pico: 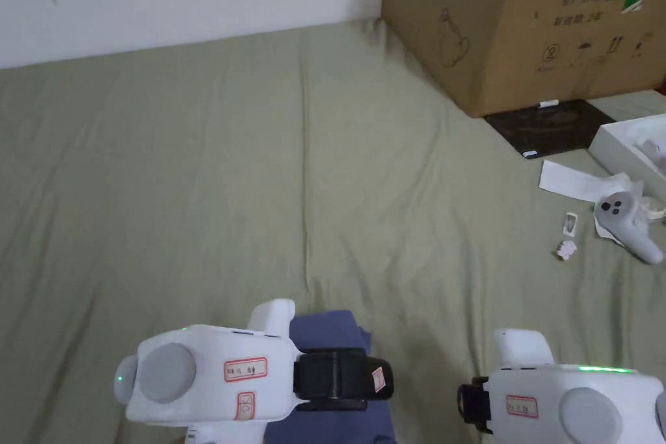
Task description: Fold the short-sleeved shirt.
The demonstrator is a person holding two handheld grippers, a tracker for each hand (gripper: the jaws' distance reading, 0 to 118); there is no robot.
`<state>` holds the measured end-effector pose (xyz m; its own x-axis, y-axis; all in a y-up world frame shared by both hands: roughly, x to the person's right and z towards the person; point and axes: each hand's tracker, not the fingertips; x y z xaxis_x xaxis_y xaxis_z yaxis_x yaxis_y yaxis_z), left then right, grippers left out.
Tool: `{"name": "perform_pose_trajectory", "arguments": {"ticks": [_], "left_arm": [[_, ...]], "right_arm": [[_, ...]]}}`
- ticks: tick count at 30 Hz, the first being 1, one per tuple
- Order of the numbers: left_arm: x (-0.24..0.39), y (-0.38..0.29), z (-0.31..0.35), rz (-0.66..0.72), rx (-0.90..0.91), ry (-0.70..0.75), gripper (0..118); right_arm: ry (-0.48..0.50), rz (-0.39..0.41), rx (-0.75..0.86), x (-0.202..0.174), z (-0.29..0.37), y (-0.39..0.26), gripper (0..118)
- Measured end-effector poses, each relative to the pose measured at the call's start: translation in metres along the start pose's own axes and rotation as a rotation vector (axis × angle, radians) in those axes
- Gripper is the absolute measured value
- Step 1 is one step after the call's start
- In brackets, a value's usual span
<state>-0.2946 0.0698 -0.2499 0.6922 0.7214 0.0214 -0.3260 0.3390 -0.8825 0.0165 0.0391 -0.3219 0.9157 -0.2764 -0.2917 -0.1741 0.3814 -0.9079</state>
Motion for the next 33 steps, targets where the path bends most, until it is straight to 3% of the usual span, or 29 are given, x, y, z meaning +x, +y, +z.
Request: {"name": "perform_pose_trajectory", "arguments": {"ticks": [3,4,5,6,7,10,17,22,27,33], "left_arm": [[-0.018,0.009,0.028,0.092,0.098,0.012,104],[-0.023,0.009,0.038,0.143,0.147,0.018,85],[-0.031,0.011,0.046,0.18,0.178,0.031,55],[-0.039,0.012,0.051,0.2,0.198,0.08,17],[-0.047,0.011,0.053,0.203,0.215,0.156,2],[-0.056,-0.002,0.053,0.182,0.189,0.296,1],[-0.056,-0.02,0.014,0.21,0.099,0.221,1],[-0.029,-0.017,-0.005,0.12,0.066,0.249,1],[-0.005,-0.016,-0.018,0.073,0.068,0.166,1],[0.017,-0.028,-0.077,-0.018,-0.102,0.188,1]], "right_arm": [[0.003,-0.001,0.006,0.0,0.0,0.001,0],[0.005,0.001,0.009,-0.001,0.0,0.001,0],[0.007,0.001,0.01,-0.002,-0.001,0.002,0],[0.009,0.001,0.011,-0.003,-0.001,0.002,0],[0.013,0.002,0.012,-0.004,-0.002,0.003,0],[0.023,0.013,0.012,-0.008,-0.003,0.003,0],[0.026,0.028,0.007,-0.011,-0.004,0.003,0],[0.02,0.027,0.006,-0.008,-0.002,0.002,0],[0.012,0.011,0.003,-0.002,-0.003,0.001,0],[0.011,0.006,-0.004,0.002,-0.004,-0.003,0]]}}
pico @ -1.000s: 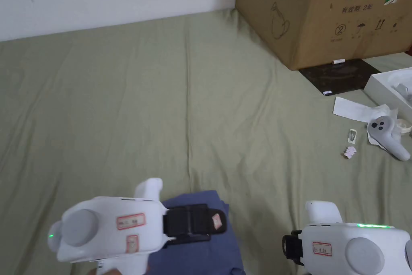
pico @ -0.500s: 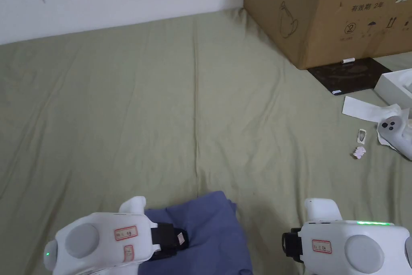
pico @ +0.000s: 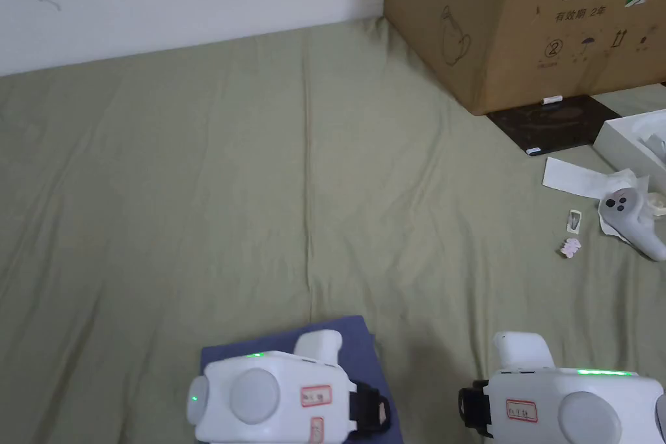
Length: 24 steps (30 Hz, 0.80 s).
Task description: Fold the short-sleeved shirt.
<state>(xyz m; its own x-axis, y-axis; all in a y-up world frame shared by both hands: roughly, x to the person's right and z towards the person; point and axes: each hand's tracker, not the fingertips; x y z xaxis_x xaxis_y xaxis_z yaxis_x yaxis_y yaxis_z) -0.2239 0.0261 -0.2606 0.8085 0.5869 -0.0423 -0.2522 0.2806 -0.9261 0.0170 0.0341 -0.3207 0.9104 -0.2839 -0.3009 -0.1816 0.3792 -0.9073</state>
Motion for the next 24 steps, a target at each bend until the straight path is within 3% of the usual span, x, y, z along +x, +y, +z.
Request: {"name": "perform_pose_trajectory", "arguments": {"ticks": [5,7,11,14,20,24], "left_arm": [[0.014,-0.011,-0.035,0.0,-0.093,-0.038,1],[0.021,-0.013,-0.039,-0.077,-0.092,-0.026,1],[0.011,-0.002,-0.001,-0.011,-0.017,-0.13,1],[-0.011,0.005,0.056,0.054,0.156,-0.252,1],[-0.088,-0.027,0.157,0.245,0.413,-0.249,1],[-0.134,-0.06,0.177,0.383,0.438,-0.175,1]], "right_arm": [[0.006,-0.003,0.008,0.0,0.004,0.001,0],[0.003,0.002,0.011,-0.002,0.006,0.003,0],[0.021,-0.001,0.023,-0.003,0.011,0.006,0],[0.046,0.008,0.025,-0.008,0.014,0.011,0],[0.153,0.124,0.06,-0.052,0.024,0.03,0],[0.224,0.236,0.038,-0.098,0.015,0.039,0]]}}
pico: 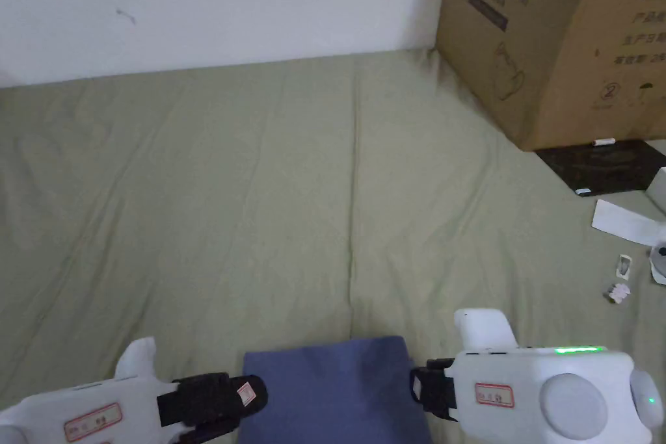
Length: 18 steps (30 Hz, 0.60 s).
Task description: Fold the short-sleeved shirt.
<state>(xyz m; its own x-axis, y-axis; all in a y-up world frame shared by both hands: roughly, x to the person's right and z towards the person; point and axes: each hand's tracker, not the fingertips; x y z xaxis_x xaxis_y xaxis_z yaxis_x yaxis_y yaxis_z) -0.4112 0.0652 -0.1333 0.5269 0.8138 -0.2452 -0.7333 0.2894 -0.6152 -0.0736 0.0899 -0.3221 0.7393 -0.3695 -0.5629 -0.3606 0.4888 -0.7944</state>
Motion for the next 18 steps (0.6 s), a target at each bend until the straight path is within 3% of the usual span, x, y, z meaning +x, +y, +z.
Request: {"name": "perform_pose_trajectory", "arguments": {"ticks": [5,7,9,10,13,14,18], "left_arm": [[-0.036,-0.023,0.015,0.076,0.043,-0.017,1],[-0.049,-0.028,0.013,0.142,0.057,-0.019,7],[-0.059,-0.03,0.012,0.181,0.049,-0.017,36],[-0.063,-0.032,0.011,0.194,0.05,-0.017,60],[-0.067,-0.03,-0.003,0.199,0.028,-0.043,111],[-0.067,-0.03,-0.008,0.201,0.001,-0.051,117],[-0.071,-0.021,-0.033,0.239,-0.021,-0.126,117]], "right_arm": [[0.083,0.097,-0.138,-0.025,-0.063,-0.001,0],[0.026,0.035,-0.22,-0.022,-0.09,-0.007,0],[0.039,0.029,-0.199,-0.02,-0.089,-0.008,0],[0.049,0.016,-0.187,-0.019,-0.083,-0.006,0],[0.042,0.03,-0.193,-0.018,-0.079,-0.004,0],[0.039,0.033,-0.196,-0.018,-0.079,-0.004,0],[0.025,0.048,-0.197,-0.023,-0.082,-0.005,0]]}}
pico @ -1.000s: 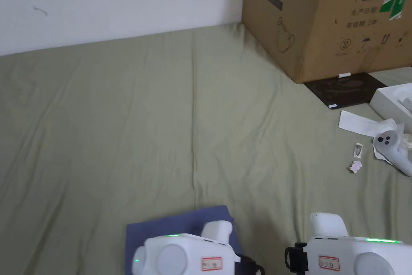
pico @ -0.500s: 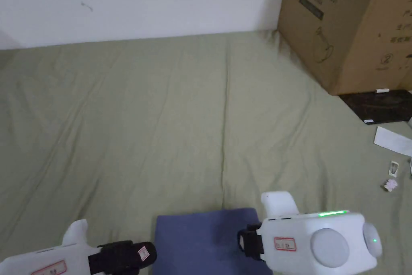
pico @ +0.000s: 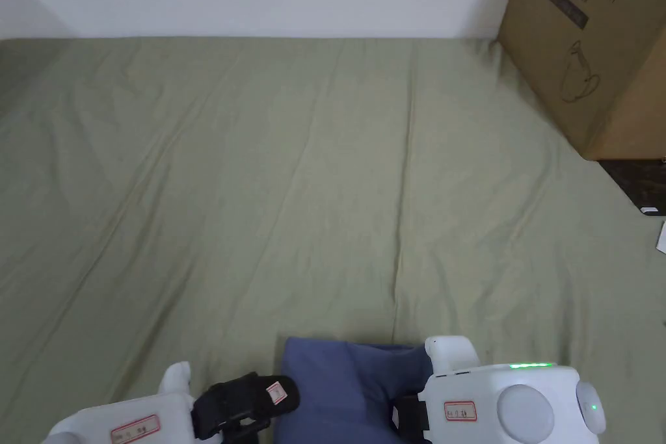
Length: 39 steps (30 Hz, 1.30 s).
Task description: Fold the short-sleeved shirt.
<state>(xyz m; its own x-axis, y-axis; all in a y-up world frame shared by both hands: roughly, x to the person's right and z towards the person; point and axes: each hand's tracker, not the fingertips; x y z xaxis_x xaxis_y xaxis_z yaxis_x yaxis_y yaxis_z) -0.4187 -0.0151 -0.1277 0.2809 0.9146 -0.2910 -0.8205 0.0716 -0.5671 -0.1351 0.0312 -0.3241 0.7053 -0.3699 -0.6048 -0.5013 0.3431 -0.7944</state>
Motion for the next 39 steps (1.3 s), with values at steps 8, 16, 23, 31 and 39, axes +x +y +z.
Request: {"name": "perform_pose_trajectory", "arguments": {"ticks": [8,16,23,31,39], "left_arm": [[0.001,0.018,-0.055,0.089,-0.116,-0.106,94],[0.003,0.026,-0.046,-0.073,-0.158,0.069,24],[0.006,0.062,0.016,-0.212,-0.154,0.204,24],[-0.007,0.144,0.135,-0.326,-0.054,0.592,24],[-0.024,0.213,0.223,-0.455,-0.003,1.223,24]], "right_arm": [[0.05,-0.049,-0.007,0.012,0.001,0.002,0],[0.079,-0.088,0.002,0.009,0.013,0.002,0],[0.062,-0.074,0.054,-0.003,0.028,0.012,0],[0.046,-0.114,0.037,-0.008,0.01,0.02,0],[0.023,-0.124,0.0,-0.022,-0.017,0.029,0]]}}
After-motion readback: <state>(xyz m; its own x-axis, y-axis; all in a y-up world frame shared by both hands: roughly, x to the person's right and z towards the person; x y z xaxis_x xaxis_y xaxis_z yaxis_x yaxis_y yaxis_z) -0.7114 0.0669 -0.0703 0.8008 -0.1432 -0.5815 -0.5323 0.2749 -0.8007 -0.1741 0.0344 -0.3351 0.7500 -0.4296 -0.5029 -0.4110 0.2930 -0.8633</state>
